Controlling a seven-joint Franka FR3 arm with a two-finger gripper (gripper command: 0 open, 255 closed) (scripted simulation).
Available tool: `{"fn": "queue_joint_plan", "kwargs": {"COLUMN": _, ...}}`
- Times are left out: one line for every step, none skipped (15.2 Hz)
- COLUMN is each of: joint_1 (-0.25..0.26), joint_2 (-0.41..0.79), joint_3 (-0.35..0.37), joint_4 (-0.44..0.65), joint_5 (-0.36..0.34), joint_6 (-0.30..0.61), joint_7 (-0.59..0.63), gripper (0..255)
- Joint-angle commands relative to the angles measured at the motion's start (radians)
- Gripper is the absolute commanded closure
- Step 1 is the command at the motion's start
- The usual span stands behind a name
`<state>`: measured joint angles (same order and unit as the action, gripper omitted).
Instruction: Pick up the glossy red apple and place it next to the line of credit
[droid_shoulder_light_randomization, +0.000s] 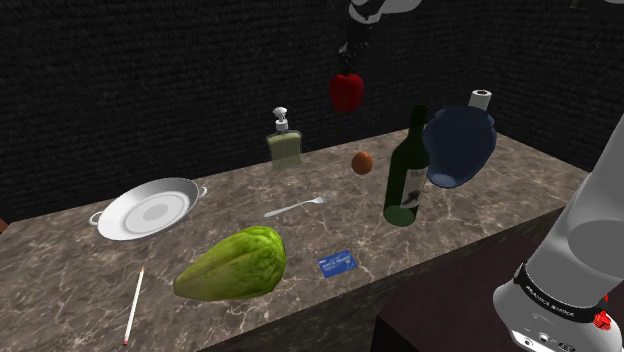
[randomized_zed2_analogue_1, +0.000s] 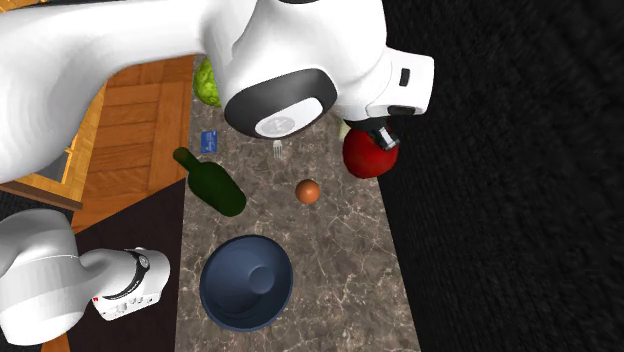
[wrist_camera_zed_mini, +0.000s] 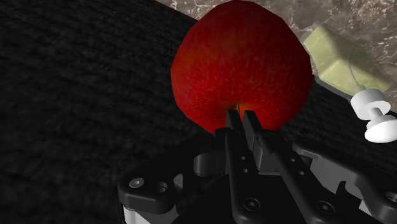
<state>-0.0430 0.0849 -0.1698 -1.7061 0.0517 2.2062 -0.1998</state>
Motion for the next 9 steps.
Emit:
{"fn": "queue_joint_plan", "kwargs": {"joint_1": 0.000, "joint_2": -0.001, "joint_3": 0.000, "joint_4": 0.027, "joint_5": -0.001, "joint_6": -0.028, "joint_7": 0.001, "gripper": 255}}
{"fn": "queue_joint_plan", "kwargs": {"joint_1": 0.000, "joint_2": -0.001, "joint_3": 0.000, "joint_4": 0.028, "joint_5": -0.001, "joint_6": -0.030, "joint_7": 0.001, "gripper": 255}}
{"fn": "queue_joint_plan", "kwargs": {"joint_1": 0.009, "joint_2": -0.040, "joint_3": 0.005, "joint_4": -0.019, "joint_5": -0.015, "joint_6": -0.020, "joint_7": 0.019, "gripper": 255}}
{"fn": "queue_joint_plan", "kwargs": {"joint_1": 0.017, "joint_2": -0.077, "joint_3": 0.011, "joint_4": -0.064, "joint_5": -0.029, "joint_6": -0.011, "joint_7": 0.036, "gripper": 255}}
{"fn": "queue_joint_plan", "kwargs": {"joint_1": 0.024, "joint_2": -0.114, "joint_3": 0.017, "joint_4": -0.108, "joint_5": -0.042, "joint_6": -0.003, "joint_7": 0.055, "gripper": 255}}
{"fn": "queue_joint_plan", "kwargs": {"joint_1": 0.031, "joint_2": -0.150, "joint_3": 0.025, "joint_4": -0.150, "joint_5": -0.055, "joint_6": 0.003, "joint_7": 0.073, "gripper": 255}}
{"fn": "queue_joint_plan", "kwargs": {"joint_1": 0.037, "joint_2": -0.186, "joint_3": 0.033, "joint_4": -0.190, "joint_5": -0.067, "joint_6": 0.008, "joint_7": 0.092, "gripper": 255}}
{"fn": "queue_joint_plan", "kwargs": {"joint_1": 0.042, "joint_2": -0.221, "joint_3": 0.042, "joint_4": -0.229, "joint_5": -0.079, "joint_6": 0.012, "joint_7": 0.111, "gripper": 255}}
{"fn": "queue_joint_plan", "kwargs": {"joint_1": 0.046, "joint_2": -0.255, "joint_3": 0.052, "joint_4": -0.266, "joint_5": -0.089, "joint_6": 0.014, "joint_7": 0.130, "gripper": 255}}
